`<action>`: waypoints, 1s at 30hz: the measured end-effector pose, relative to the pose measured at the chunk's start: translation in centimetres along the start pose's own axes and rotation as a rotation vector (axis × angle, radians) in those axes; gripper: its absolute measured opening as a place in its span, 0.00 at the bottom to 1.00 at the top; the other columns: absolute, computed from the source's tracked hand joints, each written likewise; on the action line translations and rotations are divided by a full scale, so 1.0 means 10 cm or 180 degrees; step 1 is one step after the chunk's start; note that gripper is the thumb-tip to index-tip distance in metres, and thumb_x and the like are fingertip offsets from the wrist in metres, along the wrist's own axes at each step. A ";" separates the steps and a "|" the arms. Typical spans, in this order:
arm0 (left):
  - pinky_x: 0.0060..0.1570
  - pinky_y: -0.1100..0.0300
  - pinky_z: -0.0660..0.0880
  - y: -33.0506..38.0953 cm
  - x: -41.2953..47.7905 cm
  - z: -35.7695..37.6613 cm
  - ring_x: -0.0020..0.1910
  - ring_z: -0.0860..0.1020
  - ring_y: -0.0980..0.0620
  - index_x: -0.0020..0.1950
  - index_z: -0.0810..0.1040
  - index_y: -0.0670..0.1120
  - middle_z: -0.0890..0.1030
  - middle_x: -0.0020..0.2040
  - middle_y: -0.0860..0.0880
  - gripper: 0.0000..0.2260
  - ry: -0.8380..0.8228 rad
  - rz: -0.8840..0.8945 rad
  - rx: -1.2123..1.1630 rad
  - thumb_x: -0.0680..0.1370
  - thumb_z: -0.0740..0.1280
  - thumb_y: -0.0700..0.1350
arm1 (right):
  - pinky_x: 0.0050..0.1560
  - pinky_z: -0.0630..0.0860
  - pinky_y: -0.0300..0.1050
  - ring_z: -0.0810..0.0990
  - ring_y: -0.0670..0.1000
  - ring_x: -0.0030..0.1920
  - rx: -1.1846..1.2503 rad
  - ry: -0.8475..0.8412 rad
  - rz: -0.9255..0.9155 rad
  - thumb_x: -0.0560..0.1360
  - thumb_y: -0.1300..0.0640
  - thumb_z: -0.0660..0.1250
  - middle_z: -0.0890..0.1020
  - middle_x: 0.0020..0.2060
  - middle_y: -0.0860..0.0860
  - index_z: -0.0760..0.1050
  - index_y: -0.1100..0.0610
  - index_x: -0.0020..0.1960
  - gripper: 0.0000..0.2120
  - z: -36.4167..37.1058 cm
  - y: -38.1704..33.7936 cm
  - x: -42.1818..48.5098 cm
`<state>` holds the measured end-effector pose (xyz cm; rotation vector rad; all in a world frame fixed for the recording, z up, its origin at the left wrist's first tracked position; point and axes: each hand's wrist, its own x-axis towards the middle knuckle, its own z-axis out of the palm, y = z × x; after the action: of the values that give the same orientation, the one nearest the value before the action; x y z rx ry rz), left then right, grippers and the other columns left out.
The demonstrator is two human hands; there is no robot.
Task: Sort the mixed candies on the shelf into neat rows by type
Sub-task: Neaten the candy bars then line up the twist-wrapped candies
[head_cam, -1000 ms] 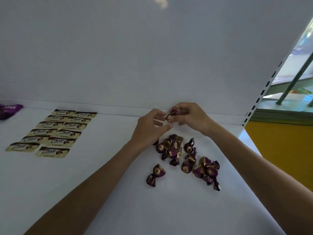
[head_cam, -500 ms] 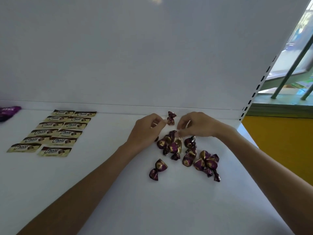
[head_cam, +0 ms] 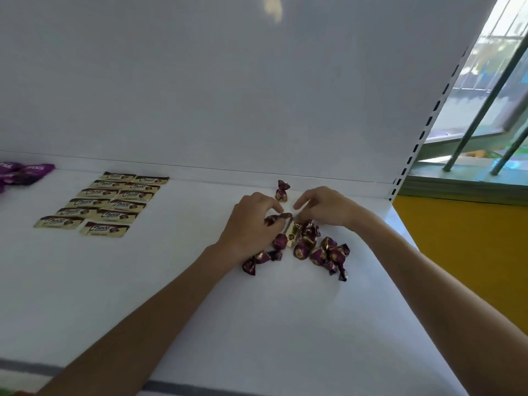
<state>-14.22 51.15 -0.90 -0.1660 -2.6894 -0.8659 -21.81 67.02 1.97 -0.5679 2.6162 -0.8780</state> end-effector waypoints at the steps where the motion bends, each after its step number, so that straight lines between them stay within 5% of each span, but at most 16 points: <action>1: 0.56 0.59 0.67 0.03 -0.03 0.01 0.57 0.70 0.51 0.53 0.79 0.47 0.76 0.57 0.48 0.10 0.0030 0.0038 0.0062 0.75 0.66 0.49 | 0.47 0.70 0.43 0.76 0.50 0.48 -0.0106 -0.0092 0.0062 0.67 0.52 0.74 0.80 0.45 0.50 0.77 0.53 0.48 0.12 0.00 -0.02 0.00; 5: 0.56 0.62 0.66 0.07 -0.13 0.02 0.57 0.70 0.50 0.51 0.80 0.46 0.76 0.56 0.48 0.09 0.0055 0.0092 0.0201 0.75 0.66 0.48 | 0.47 0.73 0.43 0.77 0.51 0.47 -0.0721 -0.0366 0.0105 0.66 0.56 0.74 0.80 0.43 0.51 0.80 0.57 0.46 0.10 0.04 -0.17 0.03; 8: 0.55 0.64 0.63 0.07 -0.21 -0.01 0.58 0.69 0.51 0.51 0.80 0.46 0.75 0.57 0.49 0.08 0.0190 0.0036 0.0054 0.75 0.66 0.47 | 0.46 0.73 0.41 0.78 0.49 0.45 -0.0471 -0.0352 0.0020 0.66 0.61 0.73 0.81 0.40 0.51 0.80 0.56 0.41 0.04 0.06 -0.19 -0.01; 13: 0.56 0.66 0.60 0.09 -0.19 -0.13 0.63 0.67 0.53 0.60 0.75 0.48 0.73 0.62 0.50 0.13 0.0414 -0.0232 -0.0397 0.76 0.64 0.48 | 0.37 0.67 0.35 0.72 0.41 0.33 0.0477 0.1097 -0.0779 0.69 0.58 0.72 0.79 0.37 0.43 0.76 0.50 0.35 0.07 0.03 -0.10 -0.26; 15: 0.55 0.66 0.60 0.13 -0.17 -0.17 0.62 0.68 0.55 0.63 0.72 0.48 0.73 0.62 0.51 0.15 0.0308 -0.0287 -0.0655 0.78 0.63 0.49 | 0.34 0.69 0.36 0.73 0.43 0.29 0.0905 0.1165 -0.1029 0.71 0.60 0.70 0.79 0.36 0.43 0.75 0.51 0.37 0.07 0.04 -0.18 -0.36; 20: 0.48 0.59 0.72 0.19 -0.25 -0.32 0.49 0.78 0.52 0.52 0.76 0.50 0.80 0.51 0.48 0.08 -0.0061 -0.0383 -0.1732 0.80 0.58 0.48 | 0.44 0.79 0.43 0.81 0.49 0.41 0.1694 0.0907 -0.1371 0.71 0.69 0.67 0.81 0.43 0.53 0.75 0.62 0.41 0.04 0.15 -0.46 -0.52; 23: 0.37 0.64 0.71 -0.03 -0.33 -0.56 0.38 0.77 0.56 0.44 0.78 0.52 0.80 0.41 0.52 0.08 0.0144 -0.0738 -0.2225 0.79 0.60 0.46 | 0.49 0.78 0.45 0.81 0.50 0.42 0.1971 0.0869 -0.1394 0.69 0.70 0.68 0.81 0.41 0.52 0.74 0.65 0.41 0.04 0.35 -0.68 -0.54; 30: 0.36 0.70 0.75 -0.67 -0.73 -1.16 0.36 0.79 0.60 0.50 0.76 0.50 0.80 0.42 0.49 0.09 0.0074 -0.0664 -0.2407 0.74 0.68 0.37 | 0.48 0.78 0.44 0.79 0.47 0.44 0.1734 0.0807 -0.1335 0.67 0.71 0.71 0.79 0.42 0.50 0.77 0.53 0.41 0.13 1.03 -1.21 -0.49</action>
<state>-5.72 38.82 1.96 -0.0348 -2.2450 -1.8945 -10.06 55.23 2.61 -0.9036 2.3257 -1.8190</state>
